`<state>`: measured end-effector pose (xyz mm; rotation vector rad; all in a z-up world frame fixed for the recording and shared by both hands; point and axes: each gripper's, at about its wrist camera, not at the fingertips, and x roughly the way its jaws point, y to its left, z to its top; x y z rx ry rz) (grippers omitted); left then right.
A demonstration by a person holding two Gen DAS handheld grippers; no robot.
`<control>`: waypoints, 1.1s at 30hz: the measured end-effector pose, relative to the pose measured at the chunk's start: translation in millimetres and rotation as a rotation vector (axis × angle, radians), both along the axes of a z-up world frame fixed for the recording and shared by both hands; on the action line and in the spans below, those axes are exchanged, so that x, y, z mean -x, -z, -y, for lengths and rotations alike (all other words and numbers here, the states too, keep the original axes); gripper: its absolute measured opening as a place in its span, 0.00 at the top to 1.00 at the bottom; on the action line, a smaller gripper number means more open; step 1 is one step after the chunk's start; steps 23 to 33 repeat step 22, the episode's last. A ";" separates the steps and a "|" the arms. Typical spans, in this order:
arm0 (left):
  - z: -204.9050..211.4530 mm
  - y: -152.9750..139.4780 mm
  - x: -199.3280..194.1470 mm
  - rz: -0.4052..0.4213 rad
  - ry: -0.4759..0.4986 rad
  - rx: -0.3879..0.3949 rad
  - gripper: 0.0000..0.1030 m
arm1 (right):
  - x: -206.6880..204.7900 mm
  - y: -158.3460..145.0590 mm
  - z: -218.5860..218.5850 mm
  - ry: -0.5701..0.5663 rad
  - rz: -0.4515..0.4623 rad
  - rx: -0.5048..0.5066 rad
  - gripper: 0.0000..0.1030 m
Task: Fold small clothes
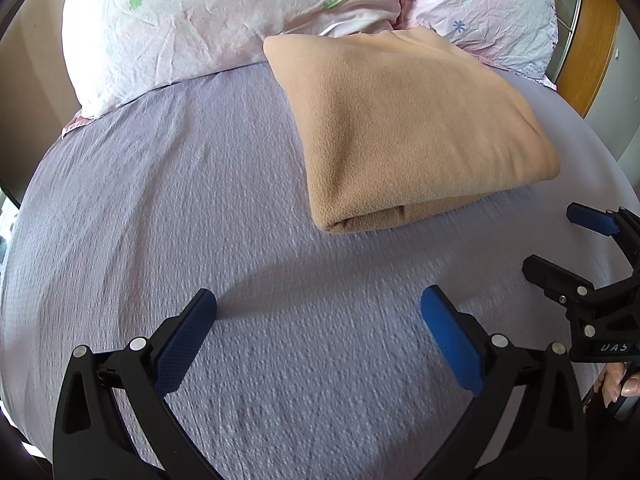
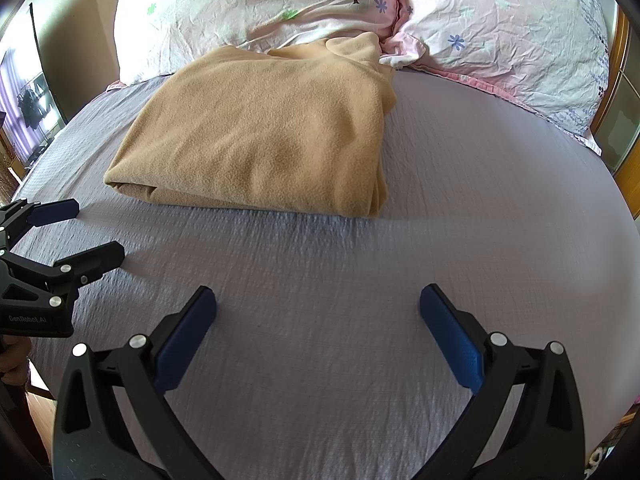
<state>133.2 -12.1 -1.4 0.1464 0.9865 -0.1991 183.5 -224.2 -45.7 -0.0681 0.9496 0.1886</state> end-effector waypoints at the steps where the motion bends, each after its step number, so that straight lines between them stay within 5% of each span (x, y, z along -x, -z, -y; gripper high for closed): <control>1: 0.1 0.1 0.1 0.000 0.000 0.000 0.01 | -0.1 0.0 0.0 0.000 0.000 0.000 0.02; 33: 0.7 1.1 4.0 0.025 0.007 0.002 0.01 | 0.7 0.7 -0.1 -0.001 0.004 0.000 0.02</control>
